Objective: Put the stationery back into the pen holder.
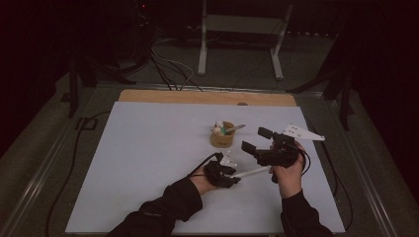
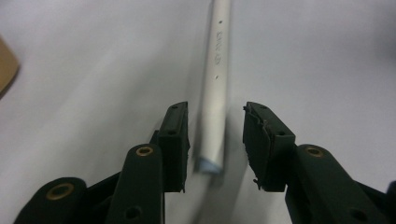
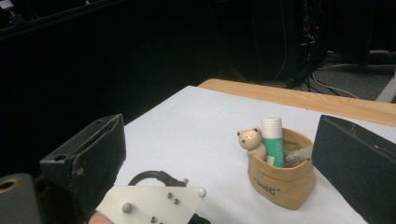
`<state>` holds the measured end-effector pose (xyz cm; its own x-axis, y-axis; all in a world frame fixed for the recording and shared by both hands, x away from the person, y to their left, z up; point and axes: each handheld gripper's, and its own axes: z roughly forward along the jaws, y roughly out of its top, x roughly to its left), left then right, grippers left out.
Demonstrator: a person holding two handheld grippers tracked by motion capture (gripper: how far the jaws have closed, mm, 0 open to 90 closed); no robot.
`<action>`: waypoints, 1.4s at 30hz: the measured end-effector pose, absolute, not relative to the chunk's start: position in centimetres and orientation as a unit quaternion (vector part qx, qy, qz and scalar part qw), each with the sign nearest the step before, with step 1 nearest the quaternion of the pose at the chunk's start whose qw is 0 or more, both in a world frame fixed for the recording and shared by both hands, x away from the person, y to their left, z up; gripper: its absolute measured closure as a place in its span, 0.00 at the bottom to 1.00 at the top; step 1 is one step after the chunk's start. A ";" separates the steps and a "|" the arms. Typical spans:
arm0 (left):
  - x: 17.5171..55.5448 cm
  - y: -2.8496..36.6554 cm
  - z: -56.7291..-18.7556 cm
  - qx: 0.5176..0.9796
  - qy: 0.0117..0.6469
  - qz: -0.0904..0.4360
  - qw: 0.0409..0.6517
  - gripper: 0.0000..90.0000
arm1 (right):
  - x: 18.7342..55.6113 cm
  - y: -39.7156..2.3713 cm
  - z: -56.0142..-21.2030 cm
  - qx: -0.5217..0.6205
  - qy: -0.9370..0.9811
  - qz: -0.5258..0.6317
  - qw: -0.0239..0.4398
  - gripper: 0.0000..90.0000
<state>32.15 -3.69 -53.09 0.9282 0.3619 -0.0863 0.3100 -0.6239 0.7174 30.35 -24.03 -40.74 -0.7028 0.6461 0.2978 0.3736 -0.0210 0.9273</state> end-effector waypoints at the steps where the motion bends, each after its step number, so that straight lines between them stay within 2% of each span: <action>1: 32.2 -3.8 -53.1 0.900 0.186 0.032 0.392 0.71 | 30.3 -24.0 -40.7 0.369 0.690 0.612 0.111 0.03; 14: 32.4 -4.9 -52.8 0.914 0.176 0.058 0.362 0.87 | 30.4 -24.1 -40.8 0.370 0.690 0.613 0.109 0.03; 20: 32.5 -5.0 -52.7 0.918 0.162 0.062 0.358 0.88 | 30.4 -24.0 -40.8 0.369 0.690 0.612 0.109 0.03; 23: 32.6 -4.8 -52.6 0.915 0.168 0.044 0.364 0.88 | 30.4 -24.0 -40.8 0.371 0.689 0.614 0.108 0.03; 30: 32.5 -4.0 -51.7 0.916 0.164 0.038 0.365 0.88 | 30.4 -24.0 -40.8 0.370 0.688 0.615 0.106 0.03; 35: 32.4 -3.1 -51.0 0.915 0.167 0.046 0.365 0.88 | 30.4 -23.9 -40.9 0.369 0.689 0.614 0.107 0.03; 36: 32.5 -2.7 -50.7 0.925 0.146 0.054 0.348 0.89 | 30.4 -23.9 -40.9 0.369 0.689 0.614 0.107 0.03; 37: 32.3 -2.7 -50.7 0.912 0.171 0.048 0.370 0.89 | 30.4 -23.9 -40.9 0.368 0.690 0.614 0.107 0.03; 42: 32.2 -1.9 -50.1 0.907 0.173 0.056 0.379 0.89 | 30.4 -23.8 -41.0 0.368 0.691 0.614 0.104 0.03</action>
